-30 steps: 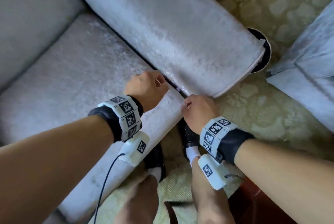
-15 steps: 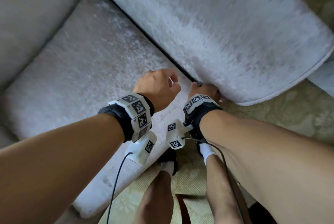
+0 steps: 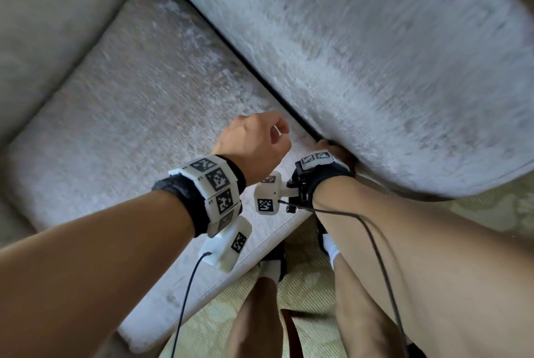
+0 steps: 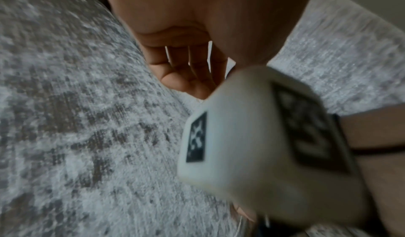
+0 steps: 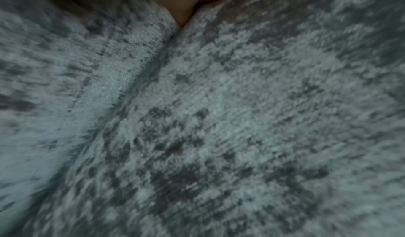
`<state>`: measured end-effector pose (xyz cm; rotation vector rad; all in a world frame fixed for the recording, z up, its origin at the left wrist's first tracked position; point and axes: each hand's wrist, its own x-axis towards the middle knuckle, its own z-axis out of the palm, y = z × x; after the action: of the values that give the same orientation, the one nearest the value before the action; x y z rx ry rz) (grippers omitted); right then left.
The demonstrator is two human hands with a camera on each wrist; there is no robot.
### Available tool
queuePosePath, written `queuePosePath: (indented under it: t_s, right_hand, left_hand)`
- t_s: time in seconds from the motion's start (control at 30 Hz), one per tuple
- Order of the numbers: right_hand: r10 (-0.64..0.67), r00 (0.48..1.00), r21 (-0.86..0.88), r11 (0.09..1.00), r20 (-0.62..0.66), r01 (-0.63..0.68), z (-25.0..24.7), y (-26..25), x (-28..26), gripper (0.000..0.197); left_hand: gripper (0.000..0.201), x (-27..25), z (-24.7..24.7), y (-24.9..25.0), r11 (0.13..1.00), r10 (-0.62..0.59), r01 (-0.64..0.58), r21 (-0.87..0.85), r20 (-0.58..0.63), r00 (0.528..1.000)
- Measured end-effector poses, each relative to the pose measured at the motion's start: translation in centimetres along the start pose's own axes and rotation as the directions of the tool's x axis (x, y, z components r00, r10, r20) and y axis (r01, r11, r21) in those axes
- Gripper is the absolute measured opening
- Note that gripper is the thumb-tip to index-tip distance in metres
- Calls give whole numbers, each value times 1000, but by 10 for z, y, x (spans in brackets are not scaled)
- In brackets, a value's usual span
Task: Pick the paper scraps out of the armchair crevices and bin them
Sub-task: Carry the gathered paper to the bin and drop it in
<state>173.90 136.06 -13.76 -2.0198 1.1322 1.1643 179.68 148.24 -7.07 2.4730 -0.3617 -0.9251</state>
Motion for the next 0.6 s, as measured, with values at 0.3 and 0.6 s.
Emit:
queuePosePath:
  t_s: [0.3, 0.6]
  right_hand:
    - [-102, 943, 417, 878, -318, 236, -3, 23, -54, 24]
    - [-547, 632, 211, 641, -549, 738, -70, 31, -129, 21]
  left_hand:
    - [13, 6, -18, 31, 999, 34, -31, 29, -91, 995]
    - [11, -12, -80, 94, 985, 154, -129, 119, -238, 959]
